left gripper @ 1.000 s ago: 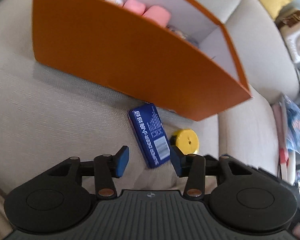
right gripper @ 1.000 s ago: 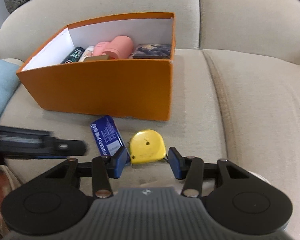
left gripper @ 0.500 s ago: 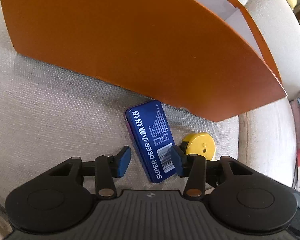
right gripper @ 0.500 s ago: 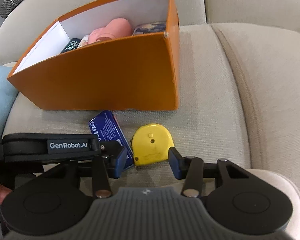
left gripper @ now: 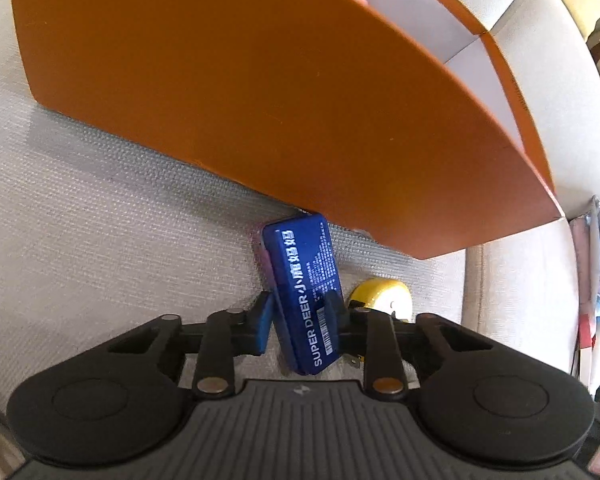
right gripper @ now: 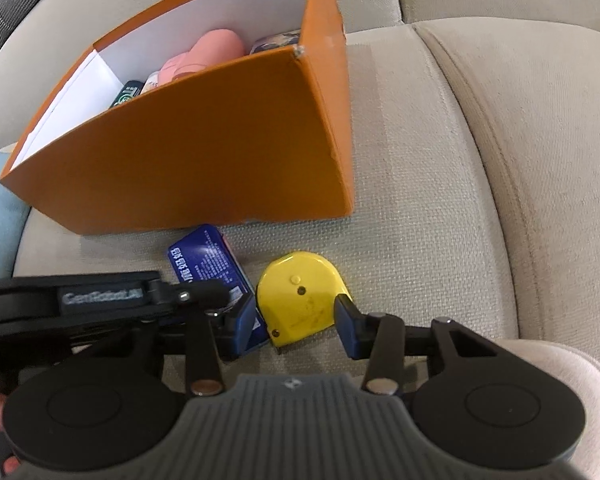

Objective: Organize rigid objects
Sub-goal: 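Grasp the blue tin with left tool while right tool grasps the yellow tape measure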

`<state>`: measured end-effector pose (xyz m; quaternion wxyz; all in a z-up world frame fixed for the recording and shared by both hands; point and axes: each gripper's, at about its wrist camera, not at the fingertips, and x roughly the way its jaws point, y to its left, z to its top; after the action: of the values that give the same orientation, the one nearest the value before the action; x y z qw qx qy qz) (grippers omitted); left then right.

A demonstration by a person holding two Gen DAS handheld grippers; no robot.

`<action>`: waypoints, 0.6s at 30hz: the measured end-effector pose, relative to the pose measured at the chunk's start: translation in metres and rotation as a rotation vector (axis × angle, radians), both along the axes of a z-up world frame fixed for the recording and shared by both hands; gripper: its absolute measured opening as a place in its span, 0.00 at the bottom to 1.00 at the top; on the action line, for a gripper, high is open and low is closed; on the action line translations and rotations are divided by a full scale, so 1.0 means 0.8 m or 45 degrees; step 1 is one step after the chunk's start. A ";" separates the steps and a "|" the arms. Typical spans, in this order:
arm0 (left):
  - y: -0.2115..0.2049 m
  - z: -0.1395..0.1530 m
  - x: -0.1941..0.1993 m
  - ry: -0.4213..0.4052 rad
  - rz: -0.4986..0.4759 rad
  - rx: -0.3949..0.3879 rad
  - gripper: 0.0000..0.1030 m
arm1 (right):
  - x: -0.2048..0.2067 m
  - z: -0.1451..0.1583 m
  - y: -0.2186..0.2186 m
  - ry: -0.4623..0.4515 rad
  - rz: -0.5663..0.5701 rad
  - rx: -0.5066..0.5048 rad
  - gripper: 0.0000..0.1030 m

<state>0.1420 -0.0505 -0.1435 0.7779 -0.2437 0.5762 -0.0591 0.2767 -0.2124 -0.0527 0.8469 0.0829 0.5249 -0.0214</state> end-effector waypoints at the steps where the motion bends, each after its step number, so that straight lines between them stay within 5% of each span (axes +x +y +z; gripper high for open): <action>1: -0.001 0.006 -0.003 -0.016 -0.015 0.009 0.22 | -0.001 0.000 -0.002 -0.004 -0.018 0.007 0.45; 6: -0.017 0.040 -0.015 -0.072 -0.159 0.181 0.16 | 0.000 0.000 -0.004 -0.002 -0.082 0.015 0.44; 18: -0.002 0.018 0.003 -0.019 -0.115 0.052 0.14 | 0.008 -0.006 -0.007 0.026 -0.143 0.007 0.41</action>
<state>0.1444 -0.0522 -0.1291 0.7836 -0.2008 0.5819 -0.0842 0.2831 -0.2180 -0.0571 0.8388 0.1142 0.5280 -0.0683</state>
